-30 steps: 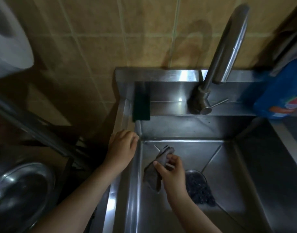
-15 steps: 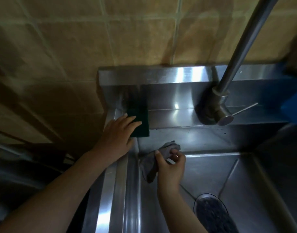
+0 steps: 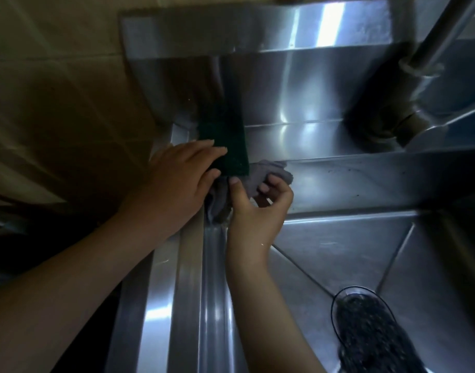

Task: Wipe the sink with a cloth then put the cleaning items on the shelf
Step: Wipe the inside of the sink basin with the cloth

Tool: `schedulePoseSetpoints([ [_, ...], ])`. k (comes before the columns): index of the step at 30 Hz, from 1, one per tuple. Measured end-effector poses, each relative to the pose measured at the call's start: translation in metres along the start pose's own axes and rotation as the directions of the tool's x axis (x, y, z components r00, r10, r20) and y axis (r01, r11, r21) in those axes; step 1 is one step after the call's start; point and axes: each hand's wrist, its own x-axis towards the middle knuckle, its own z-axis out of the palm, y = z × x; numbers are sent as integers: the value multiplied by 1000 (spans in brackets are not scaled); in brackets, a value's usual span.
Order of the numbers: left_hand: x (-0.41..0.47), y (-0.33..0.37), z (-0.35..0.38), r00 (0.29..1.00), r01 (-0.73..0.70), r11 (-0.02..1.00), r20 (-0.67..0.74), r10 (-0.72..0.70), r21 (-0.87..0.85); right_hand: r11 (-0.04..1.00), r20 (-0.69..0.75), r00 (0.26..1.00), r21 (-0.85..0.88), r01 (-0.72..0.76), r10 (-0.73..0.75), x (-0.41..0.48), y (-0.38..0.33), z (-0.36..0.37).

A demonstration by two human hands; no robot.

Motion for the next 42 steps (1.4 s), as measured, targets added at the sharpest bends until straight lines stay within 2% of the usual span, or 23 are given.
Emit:
schedulePoseSetpoints([
  [6, -2, 5, -5, 999, 10, 1000, 35, -10, 2, 989, -58, 991, -95, 115, -120, 7, 5, 8],
  [20, -3, 3, -7, 998, 4, 999, 59, -7, 37, 927, 42, 959, -249, 280, -279, 21, 34, -5],
  [29, -3, 1, -7, 998, -18, 998, 55, 15, 55, 914, 24, 978, -352, 203, -208, 35, 75, -22],
  [36, -3, 1, -7, 999, -33, 997, 42, 30, 72, 885, -5, 1000, -466, 3, -6, 55, 107, -47],
  [42, -2, 1, -5, 999, -35, 996, 25, 33, 81, 873, -46, 999, -486, -29, 8, 55, 103, -45],
])
